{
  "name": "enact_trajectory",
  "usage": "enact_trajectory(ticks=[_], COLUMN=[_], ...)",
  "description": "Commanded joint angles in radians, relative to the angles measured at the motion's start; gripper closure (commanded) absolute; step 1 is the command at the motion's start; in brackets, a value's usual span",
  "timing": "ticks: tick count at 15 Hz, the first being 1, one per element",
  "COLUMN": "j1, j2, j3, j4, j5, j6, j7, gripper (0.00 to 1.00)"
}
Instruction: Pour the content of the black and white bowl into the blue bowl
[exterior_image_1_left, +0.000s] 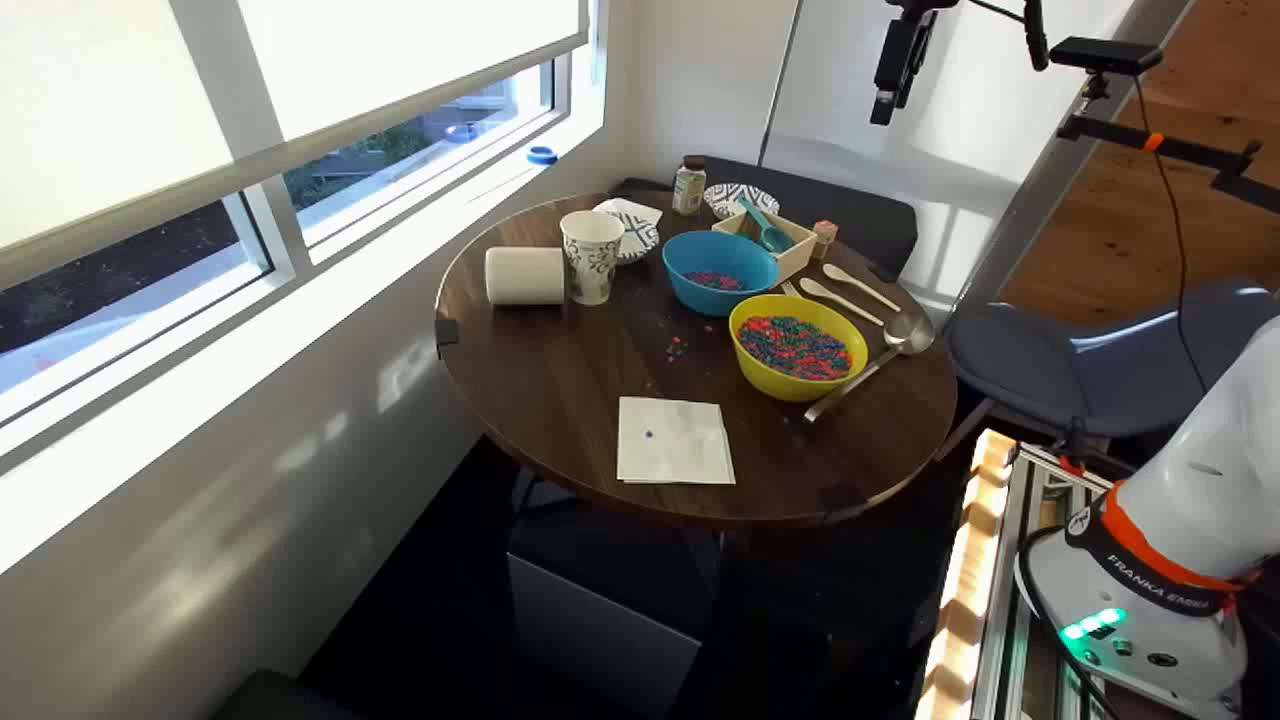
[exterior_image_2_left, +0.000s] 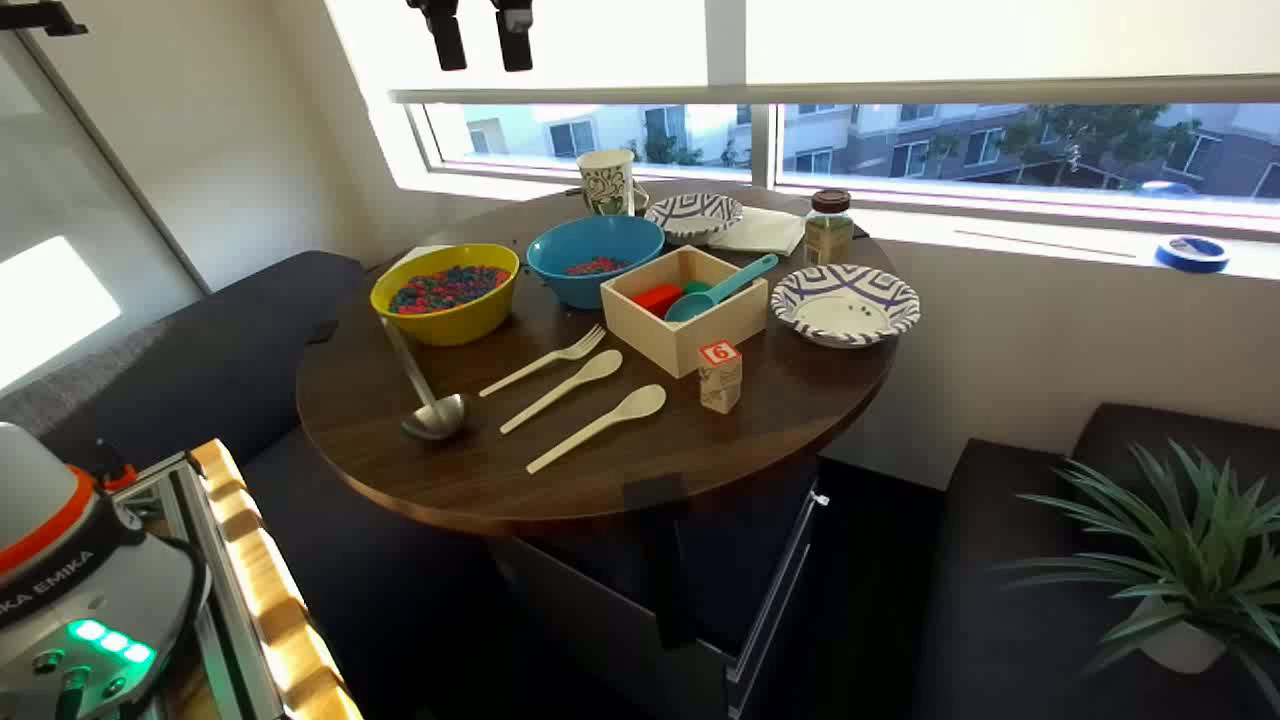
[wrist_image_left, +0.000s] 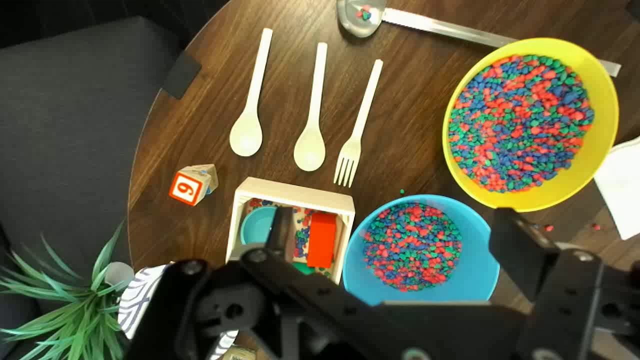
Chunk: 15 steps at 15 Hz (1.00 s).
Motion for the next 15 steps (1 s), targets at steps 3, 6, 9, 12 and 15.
enact_trajectory(ticks=[3,6,9,12,15], j1=[-0.009,-0.009,-0.009,-0.030,-0.064], j2=[0.002,0.002,0.002,0.079,0.168], j3=[0.008,0.008,0.008,-0.028,-0.065], j4=[0.003,0.003,0.003,0.078,0.150], j5=[0.002,0.002,0.002,0.085,0.182], j6=[-0.003,-0.003,-0.003,0.005,0.057], j7=[-0.002,-0.002,-0.002,0.015,0.007], gripper=[0.00,0.00,0.00,0.00,0.00])
